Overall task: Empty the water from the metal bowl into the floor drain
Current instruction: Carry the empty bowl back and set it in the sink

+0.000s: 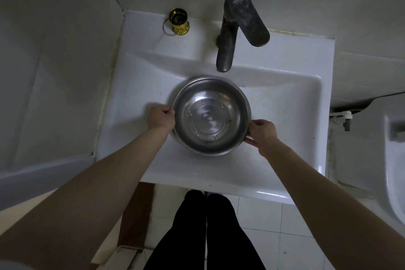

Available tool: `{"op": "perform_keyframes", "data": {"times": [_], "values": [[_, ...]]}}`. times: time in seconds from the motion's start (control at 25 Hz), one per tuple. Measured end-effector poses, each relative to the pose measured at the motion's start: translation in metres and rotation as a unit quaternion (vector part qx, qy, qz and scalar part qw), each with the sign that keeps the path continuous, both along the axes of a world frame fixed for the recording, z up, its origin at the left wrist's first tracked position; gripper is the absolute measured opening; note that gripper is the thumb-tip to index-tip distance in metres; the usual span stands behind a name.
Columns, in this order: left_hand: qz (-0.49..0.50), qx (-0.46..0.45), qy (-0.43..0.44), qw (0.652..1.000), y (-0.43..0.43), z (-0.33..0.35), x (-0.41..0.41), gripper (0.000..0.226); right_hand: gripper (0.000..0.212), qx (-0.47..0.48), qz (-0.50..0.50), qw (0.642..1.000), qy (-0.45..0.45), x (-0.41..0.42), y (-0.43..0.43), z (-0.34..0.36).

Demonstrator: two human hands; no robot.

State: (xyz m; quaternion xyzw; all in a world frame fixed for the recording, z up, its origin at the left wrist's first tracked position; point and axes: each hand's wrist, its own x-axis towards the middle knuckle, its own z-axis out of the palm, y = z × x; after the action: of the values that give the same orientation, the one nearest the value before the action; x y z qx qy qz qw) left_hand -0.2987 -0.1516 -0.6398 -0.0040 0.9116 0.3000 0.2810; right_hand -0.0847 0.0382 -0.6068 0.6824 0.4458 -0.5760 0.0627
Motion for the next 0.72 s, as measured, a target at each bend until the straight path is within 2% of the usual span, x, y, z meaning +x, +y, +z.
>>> {"op": "perform_keyframes", "data": {"times": [0.72], "values": [[-0.01,-0.015,0.004,1.0,0.0008,-0.0027,-0.0001,0.018,0.014,0.002,0.014,1.0,0.001,-0.0015,0.0009,0.0002]]}}
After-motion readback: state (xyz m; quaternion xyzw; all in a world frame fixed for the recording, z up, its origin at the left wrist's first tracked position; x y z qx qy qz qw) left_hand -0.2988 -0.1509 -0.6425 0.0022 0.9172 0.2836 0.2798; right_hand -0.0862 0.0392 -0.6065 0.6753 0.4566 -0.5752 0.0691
